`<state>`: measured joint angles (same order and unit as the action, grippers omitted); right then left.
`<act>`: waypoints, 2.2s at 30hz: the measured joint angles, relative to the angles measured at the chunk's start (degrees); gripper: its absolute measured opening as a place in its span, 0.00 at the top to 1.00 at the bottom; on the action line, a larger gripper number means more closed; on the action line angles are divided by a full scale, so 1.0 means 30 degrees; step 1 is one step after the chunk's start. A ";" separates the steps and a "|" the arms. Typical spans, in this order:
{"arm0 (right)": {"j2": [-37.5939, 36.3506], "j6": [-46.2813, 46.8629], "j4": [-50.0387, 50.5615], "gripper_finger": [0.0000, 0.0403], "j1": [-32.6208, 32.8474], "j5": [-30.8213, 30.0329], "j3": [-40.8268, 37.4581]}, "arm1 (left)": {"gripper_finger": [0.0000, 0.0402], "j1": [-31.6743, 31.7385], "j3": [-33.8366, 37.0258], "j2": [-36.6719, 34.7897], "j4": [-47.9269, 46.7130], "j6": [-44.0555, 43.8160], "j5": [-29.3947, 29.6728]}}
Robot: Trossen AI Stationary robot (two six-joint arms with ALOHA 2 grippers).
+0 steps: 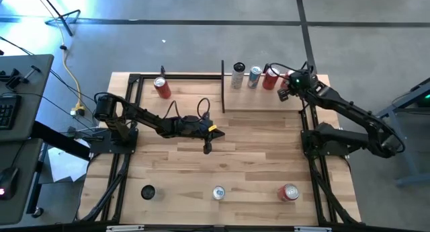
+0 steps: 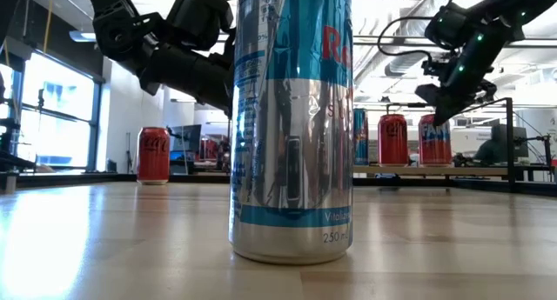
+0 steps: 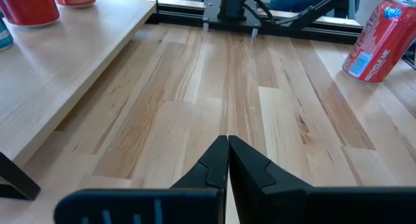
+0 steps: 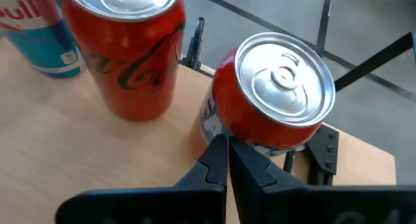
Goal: Place canned beverage on shelf
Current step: Put the top orange soda can on the shelf, then put the orange soda can on the shelf and align it with the other orange soda can
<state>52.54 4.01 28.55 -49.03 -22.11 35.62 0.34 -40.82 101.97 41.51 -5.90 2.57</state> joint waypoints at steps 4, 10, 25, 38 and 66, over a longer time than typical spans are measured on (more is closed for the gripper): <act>-0.0280 -0.0386 -0.0010 1.00 0.0108 0.0079 0.0000 | 0.99 0.0000 0.0000 0.0000 -0.0064 0.0010 0.0000; -0.1506 0.0081 0.1664 1.00 0.0238 0.0101 0.0702 | 0.99 0.0000 0.0000 0.0000 -0.0063 0.0142 -0.0002; -0.1703 0.7840 1.3479 1.00 1.5570 0.1034 0.5302 | 0.99 0.0000 0.0000 0.0000 -0.0052 0.0555 -0.0006; 0.4855 2.1100 1.6685 0.98 2.9680 0.4741 0.9054 | 0.99 0.0029 0.0000 0.0000 -0.0034 0.1022 0.0000; 1.3934 2.7497 1.6396 0.22 3.4606 0.6455 1.4426 | 0.99 -0.0122 0.0000 0.0000 -0.0616 0.0848 -0.0007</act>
<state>94.35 86.50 77.74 54.79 -2.74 78.89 -0.03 -40.82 101.97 39.66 -3.36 2.55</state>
